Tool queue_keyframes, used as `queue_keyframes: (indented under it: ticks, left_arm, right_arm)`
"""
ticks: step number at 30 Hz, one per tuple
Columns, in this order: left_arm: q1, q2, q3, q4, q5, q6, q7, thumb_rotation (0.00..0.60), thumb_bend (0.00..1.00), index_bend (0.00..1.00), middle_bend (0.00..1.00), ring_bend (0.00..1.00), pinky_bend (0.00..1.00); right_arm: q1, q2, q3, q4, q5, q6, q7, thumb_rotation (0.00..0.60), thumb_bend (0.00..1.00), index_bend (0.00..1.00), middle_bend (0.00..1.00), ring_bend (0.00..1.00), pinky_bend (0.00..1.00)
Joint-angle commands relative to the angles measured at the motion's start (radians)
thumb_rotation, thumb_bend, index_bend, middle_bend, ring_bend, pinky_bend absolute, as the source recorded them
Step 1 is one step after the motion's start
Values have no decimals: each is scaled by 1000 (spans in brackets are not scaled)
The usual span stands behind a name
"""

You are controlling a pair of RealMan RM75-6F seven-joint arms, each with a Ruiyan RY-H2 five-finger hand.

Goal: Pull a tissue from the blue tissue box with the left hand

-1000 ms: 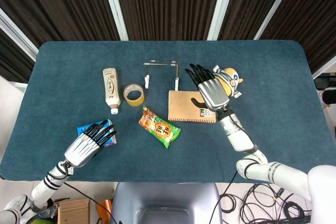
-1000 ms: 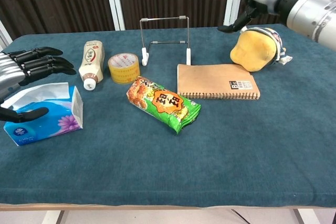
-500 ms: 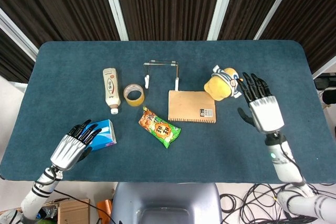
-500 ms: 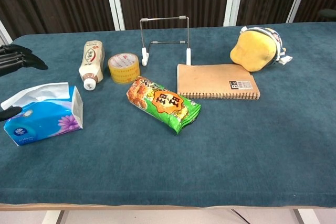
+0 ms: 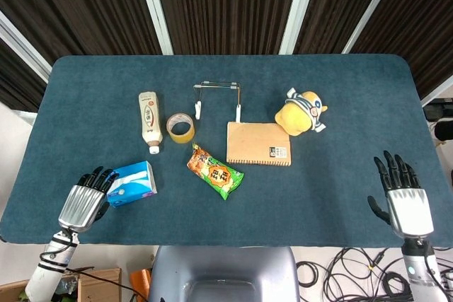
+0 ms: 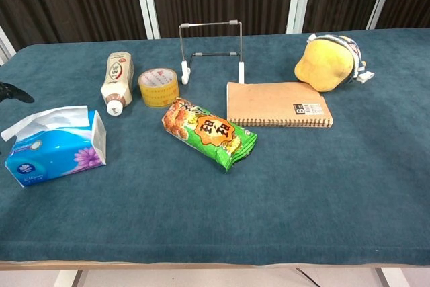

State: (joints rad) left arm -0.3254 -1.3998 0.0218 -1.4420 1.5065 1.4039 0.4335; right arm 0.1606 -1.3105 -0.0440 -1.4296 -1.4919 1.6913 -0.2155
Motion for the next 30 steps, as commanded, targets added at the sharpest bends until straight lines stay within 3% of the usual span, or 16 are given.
queue_keyframes:
  ticks: [1,4,6,12,13,16,23,30]
  left_arm:
    - [37,-39,-41,-46,-57,37,69,600,308,215,200,171,328]
    - [43,-53,-52,-59,-76,42,115,600,308,210,228,202,326]
    - [47,-66,-61,-61,-81,55,149,600,306,209,296,281,377]
    - [58,-115,-79,-42,-56,107,182,600,276,260,851,822,921]
    - [58,-122,-80,-37,-46,116,176,600,260,277,914,886,973]
    - [62,-160,-89,-20,-18,151,157,600,230,350,996,989,1000]
    - [64,-206,-91,-71,-55,114,238,600,231,406,1000,1000,1000]
    - [46,-299,-139,-41,-90,115,307,600,233,382,1000,1000,1000]
  right_arm:
    - [-41,-11,-13,-18,-14,34,-16,600,208,0,0,0,167]
    - [-59,5,-28,-34,-50,42,-2,600,208,0,0,0,169]
    - [-69,12,-34,-31,-71,45,7,600,209,0,0,0,169]
    - [-78,27,-41,-34,-100,12,9,600,208,0,0,0,172]
    - [-79,28,-43,-34,-104,6,5,600,208,0,0,0,173]
    - [-83,32,-51,-33,-119,-16,-8,600,208,0,0,0,175]
    - [-86,48,-49,-46,-121,-68,-25,600,208,0,0,0,177]
    - [-91,60,-45,-61,-121,-104,-44,600,209,0,0,0,179]
